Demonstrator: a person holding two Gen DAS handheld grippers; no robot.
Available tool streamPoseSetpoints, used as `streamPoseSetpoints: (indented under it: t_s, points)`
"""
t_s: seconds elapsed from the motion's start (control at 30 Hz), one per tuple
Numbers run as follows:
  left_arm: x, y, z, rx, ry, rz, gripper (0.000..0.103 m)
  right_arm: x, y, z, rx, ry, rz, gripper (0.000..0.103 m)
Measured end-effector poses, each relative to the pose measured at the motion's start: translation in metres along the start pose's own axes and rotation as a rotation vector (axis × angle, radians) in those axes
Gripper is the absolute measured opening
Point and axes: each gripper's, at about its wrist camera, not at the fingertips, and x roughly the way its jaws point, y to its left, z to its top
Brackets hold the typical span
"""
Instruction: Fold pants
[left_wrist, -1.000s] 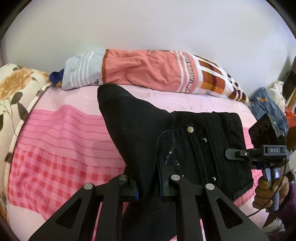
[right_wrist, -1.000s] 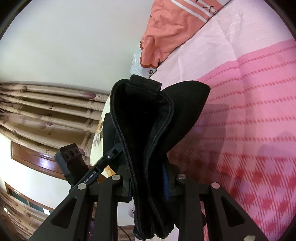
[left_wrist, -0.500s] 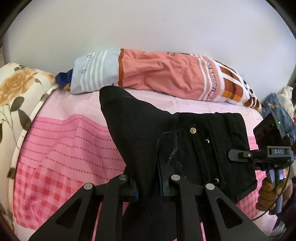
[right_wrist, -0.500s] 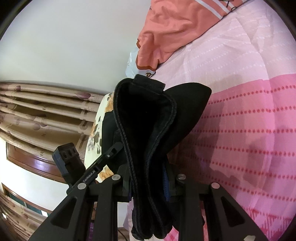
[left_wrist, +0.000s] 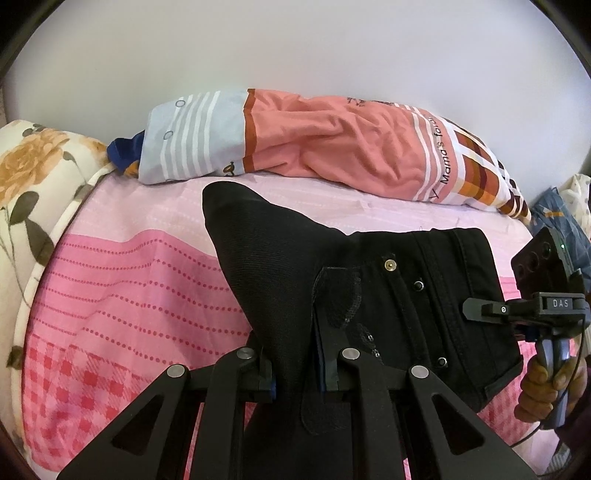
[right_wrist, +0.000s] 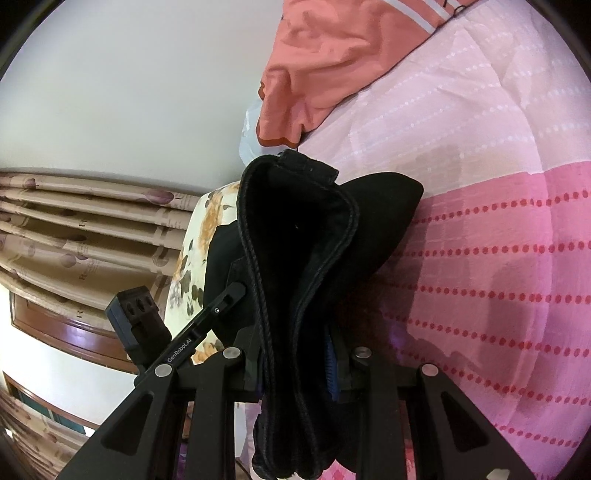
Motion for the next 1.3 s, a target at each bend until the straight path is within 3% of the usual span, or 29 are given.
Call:
streamPoseSetpoints:
  t_s: [0.73, 0.93, 1.1, 1.17, 1.3]
  points:
    - [0.014, 0.010, -0.011, 0.006, -0.005, 0.024, 0.019, -0.002, -0.006, -0.002, -0.001, -0.006, -0.061, 0.024]
    - [0.017, 0.017, -0.017, -0.002, -0.025, 0.047, 0.032, -0.001, -0.007, -0.002, -0.025, -0.007, -0.116, 0.025]
    - [0.022, 0.025, -0.020, -0.009, -0.025, 0.072, 0.045, -0.001, -0.011, -0.003, -0.037, -0.015, -0.168, 0.032]
    - [0.024, 0.029, -0.022, -0.015, -0.021, 0.094, 0.056, -0.001, -0.009, -0.005, -0.060, -0.025, -0.182, 0.032]
    - [0.028, 0.037, -0.026, -0.038, -0.005, 0.133, 0.068, -0.001, -0.001, -0.008, -0.123, -0.049, -0.241, 0.035]
